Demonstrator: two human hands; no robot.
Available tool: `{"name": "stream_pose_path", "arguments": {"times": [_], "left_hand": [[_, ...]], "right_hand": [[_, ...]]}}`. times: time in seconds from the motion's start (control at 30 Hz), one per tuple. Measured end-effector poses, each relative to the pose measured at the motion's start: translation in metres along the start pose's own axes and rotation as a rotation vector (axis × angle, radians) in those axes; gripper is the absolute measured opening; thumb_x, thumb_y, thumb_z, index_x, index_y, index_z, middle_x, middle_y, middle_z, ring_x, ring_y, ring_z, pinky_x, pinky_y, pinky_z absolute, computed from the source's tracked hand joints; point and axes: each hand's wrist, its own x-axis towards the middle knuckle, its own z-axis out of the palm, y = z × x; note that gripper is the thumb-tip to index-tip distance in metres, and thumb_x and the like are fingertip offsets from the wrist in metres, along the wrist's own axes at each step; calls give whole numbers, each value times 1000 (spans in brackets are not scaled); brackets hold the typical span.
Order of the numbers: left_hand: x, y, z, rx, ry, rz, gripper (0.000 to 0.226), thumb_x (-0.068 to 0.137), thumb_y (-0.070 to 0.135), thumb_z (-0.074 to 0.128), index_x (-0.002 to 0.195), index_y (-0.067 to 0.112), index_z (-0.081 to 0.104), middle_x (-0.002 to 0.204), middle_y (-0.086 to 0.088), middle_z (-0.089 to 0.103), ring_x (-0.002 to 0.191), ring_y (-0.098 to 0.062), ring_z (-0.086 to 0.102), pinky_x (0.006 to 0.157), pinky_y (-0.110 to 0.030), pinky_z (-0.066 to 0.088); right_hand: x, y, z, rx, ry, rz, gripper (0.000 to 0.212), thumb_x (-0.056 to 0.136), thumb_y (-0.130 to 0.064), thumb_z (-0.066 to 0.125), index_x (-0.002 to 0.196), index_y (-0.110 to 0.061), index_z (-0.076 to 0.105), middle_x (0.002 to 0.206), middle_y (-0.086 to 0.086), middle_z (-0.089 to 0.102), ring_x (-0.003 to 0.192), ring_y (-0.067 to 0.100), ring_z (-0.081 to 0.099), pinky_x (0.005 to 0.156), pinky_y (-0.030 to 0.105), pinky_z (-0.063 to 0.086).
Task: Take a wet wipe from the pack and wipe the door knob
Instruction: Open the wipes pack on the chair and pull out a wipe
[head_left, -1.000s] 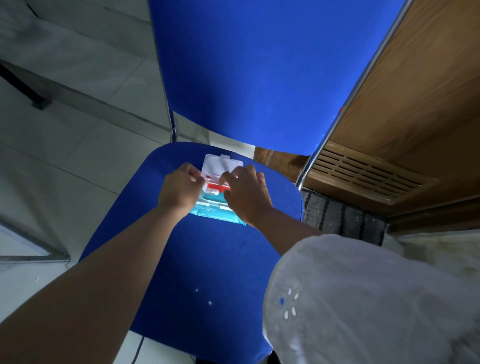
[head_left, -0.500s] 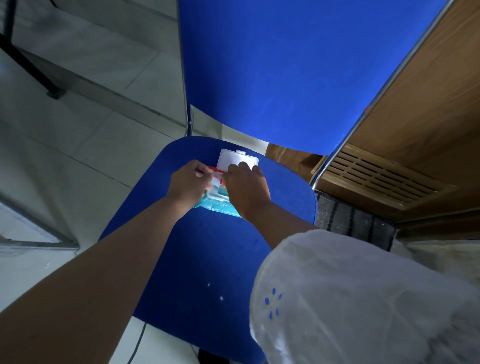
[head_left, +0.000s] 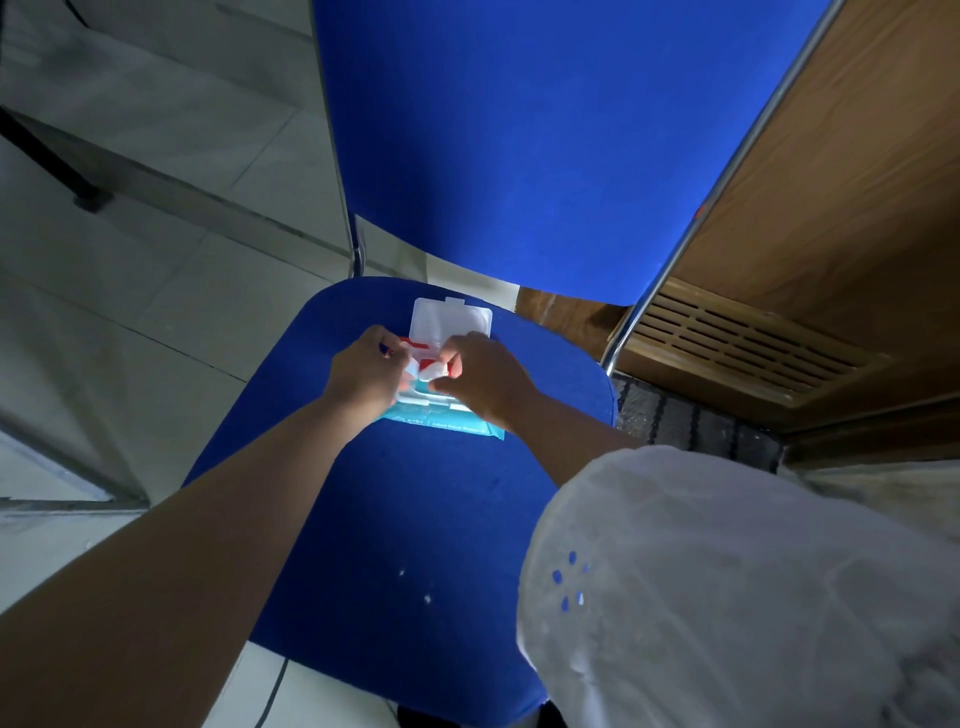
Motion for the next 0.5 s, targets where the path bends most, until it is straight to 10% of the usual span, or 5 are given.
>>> {"name": "stream_pose_path", "arguments": {"times": [0.27, 0.5], "left_hand": [[-2, 2, -5, -3, -79, 46, 11, 94, 26, 44, 93, 16, 48, 99, -9, 65, 87, -25, 65, 77, -43, 56], [-7, 1, -3, 29, -232, 105, 37, 89, 42, 49, 114, 16, 57, 100, -2, 64, 97, -21, 62, 81, -36, 52]], "right_hand": [[8, -11, -5, 302, -13, 126, 14, 92, -14, 45, 94, -11, 59, 102, 15, 61, 86, 24, 55, 89, 38, 46], [19, 0, -28, 652, 207, 445, 11, 82, -11, 48, 71, -11, 50, 74, 14, 56, 75, 27, 55, 51, 27, 34]]}}
